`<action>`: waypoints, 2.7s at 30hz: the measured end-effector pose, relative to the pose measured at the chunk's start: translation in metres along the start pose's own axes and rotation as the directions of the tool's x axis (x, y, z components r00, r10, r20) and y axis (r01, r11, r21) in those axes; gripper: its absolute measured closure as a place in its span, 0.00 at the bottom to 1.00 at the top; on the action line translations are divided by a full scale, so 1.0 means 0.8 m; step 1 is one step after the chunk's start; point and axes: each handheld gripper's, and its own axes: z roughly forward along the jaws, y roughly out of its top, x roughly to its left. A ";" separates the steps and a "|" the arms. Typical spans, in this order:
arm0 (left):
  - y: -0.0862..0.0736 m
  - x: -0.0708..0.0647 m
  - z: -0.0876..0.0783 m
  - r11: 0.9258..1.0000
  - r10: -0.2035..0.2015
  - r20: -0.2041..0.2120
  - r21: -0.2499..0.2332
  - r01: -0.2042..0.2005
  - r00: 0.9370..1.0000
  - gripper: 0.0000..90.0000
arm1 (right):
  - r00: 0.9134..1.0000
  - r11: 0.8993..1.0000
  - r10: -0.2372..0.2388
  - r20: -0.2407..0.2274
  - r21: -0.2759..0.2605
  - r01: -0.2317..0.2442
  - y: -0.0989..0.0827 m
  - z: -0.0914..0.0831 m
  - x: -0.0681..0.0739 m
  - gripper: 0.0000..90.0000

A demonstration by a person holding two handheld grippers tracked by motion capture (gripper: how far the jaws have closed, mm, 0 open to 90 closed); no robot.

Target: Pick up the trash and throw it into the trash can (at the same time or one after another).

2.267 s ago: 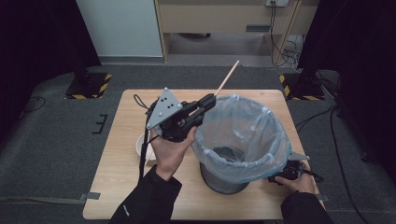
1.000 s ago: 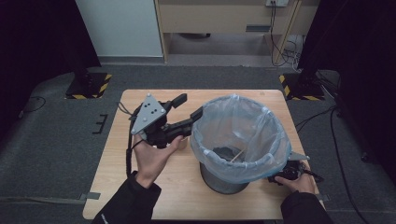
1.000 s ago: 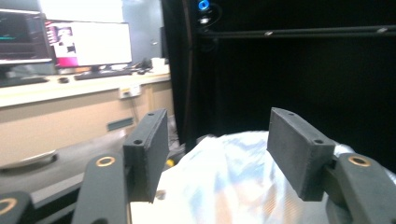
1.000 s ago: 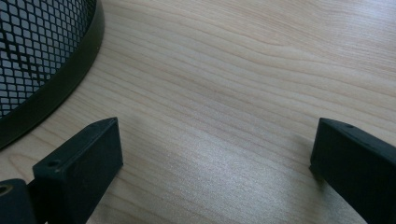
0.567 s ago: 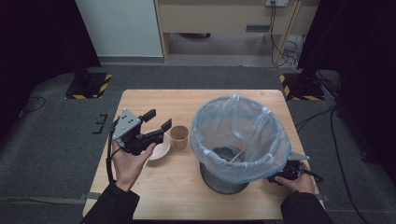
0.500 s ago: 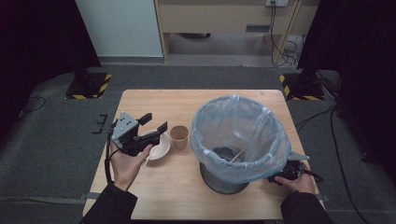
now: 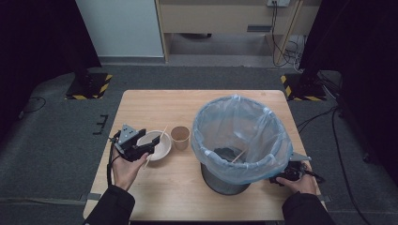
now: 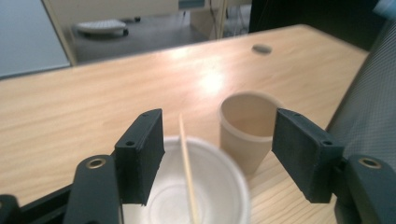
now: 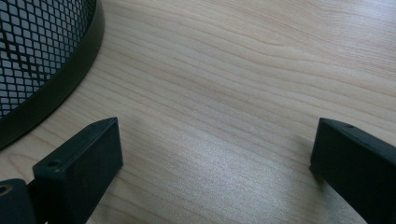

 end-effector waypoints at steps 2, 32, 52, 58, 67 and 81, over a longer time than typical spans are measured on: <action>-0.008 0.003 0.006 1.000 -0.001 -0.004 0.025 0.001 1.000 0.38 | 1.000 1.000 0.000 0.000 0.000 0.000 0.000 0.000 0.000 0.03; -0.050 0.018 0.063 0.963 0.012 -0.038 0.269 -0.001 0.999 0.69 | 1.000 1.000 0.000 0.000 0.000 0.000 0.000 0.000 0.000 0.03; -0.049 0.021 0.062 0.950 -0.027 -0.037 0.311 0.037 0.999 0.94 | 1.000 1.000 0.000 0.000 0.000 0.000 0.000 0.000 0.000 0.03; -0.047 0.021 0.059 0.952 -0.030 -0.040 0.305 0.041 0.999 0.94 | 1.000 1.000 0.000 0.000 0.000 0.000 0.000 0.000 0.000 0.03; -0.036 0.026 0.044 0.969 -0.052 -0.047 0.237 0.061 0.998 0.94 | 1.000 1.000 0.000 0.000 0.000 0.000 0.000 0.000 0.000 0.03; -0.011 0.027 0.016 0.991 -0.069 -0.031 0.109 0.072 0.997 0.94 | 1.000 1.000 0.000 0.000 0.000 0.000 0.000 0.000 0.000 0.03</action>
